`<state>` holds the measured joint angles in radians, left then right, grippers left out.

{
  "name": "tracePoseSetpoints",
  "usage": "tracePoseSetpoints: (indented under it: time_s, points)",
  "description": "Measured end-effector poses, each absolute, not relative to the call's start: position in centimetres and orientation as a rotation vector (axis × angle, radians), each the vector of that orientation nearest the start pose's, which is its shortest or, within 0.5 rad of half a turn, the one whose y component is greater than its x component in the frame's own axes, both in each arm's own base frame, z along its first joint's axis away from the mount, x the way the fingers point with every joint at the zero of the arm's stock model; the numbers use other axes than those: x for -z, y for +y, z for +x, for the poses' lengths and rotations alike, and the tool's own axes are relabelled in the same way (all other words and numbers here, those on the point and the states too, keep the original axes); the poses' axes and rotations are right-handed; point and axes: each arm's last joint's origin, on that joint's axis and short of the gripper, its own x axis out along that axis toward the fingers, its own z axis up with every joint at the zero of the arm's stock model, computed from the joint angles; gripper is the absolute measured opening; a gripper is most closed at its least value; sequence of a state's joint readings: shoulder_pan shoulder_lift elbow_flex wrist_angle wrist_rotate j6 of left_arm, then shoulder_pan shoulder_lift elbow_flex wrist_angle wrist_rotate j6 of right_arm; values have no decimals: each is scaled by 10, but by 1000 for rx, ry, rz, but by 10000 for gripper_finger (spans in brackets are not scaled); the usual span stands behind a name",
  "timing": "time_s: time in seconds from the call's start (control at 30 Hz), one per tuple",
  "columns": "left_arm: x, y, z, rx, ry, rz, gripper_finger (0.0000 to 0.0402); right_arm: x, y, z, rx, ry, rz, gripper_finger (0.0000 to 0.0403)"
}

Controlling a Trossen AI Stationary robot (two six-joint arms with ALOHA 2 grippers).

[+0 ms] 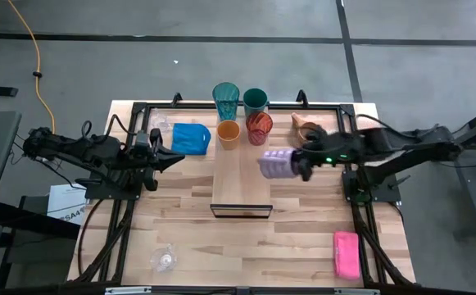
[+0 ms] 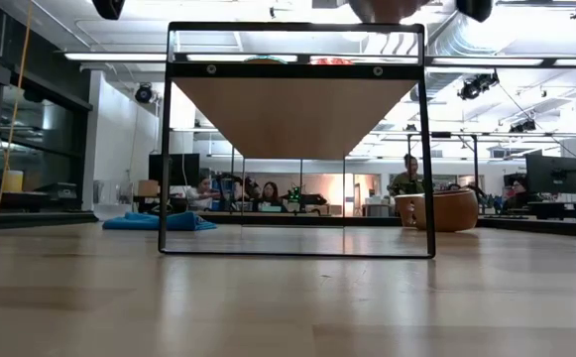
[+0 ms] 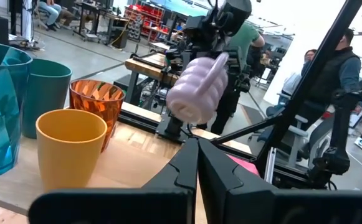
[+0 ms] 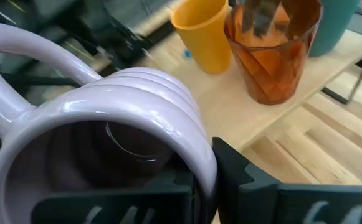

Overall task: Stack small to large cups/mugs on shelf
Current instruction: Put the purple mug on the shelf

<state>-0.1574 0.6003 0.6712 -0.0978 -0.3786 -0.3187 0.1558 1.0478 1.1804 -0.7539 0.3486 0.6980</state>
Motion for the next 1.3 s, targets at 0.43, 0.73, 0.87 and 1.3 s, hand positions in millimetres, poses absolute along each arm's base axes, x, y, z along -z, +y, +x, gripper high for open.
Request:
tracePoseSetpoints:
  time_s: [0.43, 0.73, 0.87, 1.3]
  points:
    - [-327, -11, 137, -224, -8, -310, 0, -380, -6, 282, 569, 949, 457, 6]
    - [-327, -11, 137, -224, -8, -311, 0, -362, -21, 316, 599, 1093, 478, 6]
    - [-327, -11, 137, -225, -8, -310, 1, -359, -27, 322, 614, 1095, 488, 6]
    - [-327, -11, 137, -224, -8, -311, 1, -355, -33, 328, 624, 1085, 534, 85]
